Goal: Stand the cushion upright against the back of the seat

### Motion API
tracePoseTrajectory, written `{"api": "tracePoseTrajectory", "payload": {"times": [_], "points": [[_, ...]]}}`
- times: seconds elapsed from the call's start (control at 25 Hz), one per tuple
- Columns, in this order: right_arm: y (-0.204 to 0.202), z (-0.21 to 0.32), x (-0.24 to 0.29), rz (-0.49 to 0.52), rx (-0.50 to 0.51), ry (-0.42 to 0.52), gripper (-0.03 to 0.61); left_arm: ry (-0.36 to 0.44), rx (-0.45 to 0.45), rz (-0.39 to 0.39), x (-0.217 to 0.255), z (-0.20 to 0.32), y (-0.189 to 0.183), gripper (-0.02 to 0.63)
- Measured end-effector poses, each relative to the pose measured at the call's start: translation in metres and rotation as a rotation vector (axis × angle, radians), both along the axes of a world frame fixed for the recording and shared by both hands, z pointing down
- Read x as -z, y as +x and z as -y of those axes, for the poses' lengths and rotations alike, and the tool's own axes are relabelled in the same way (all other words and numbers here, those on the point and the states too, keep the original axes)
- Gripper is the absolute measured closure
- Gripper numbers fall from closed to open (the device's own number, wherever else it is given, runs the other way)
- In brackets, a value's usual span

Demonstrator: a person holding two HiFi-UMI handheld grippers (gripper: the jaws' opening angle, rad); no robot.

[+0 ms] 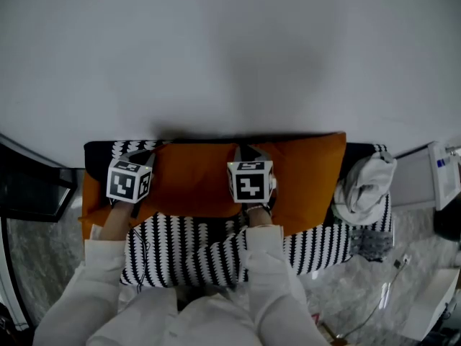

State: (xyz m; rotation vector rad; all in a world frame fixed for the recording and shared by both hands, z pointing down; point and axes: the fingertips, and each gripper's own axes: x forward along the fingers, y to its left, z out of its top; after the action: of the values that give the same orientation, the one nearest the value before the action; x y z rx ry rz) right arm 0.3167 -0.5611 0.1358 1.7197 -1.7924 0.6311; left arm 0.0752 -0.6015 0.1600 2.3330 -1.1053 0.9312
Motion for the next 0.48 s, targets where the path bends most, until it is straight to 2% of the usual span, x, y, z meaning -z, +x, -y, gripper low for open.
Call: {"api": "tracePoseTrajectory", "payload": {"times": [0.48], "points": [[0.005, 0.007, 0.006, -0.023, 0.001, 0.030, 0.558, -0.006, 0.013, -0.020, -0.002, 0.013, 0.007, 0.597]]}}
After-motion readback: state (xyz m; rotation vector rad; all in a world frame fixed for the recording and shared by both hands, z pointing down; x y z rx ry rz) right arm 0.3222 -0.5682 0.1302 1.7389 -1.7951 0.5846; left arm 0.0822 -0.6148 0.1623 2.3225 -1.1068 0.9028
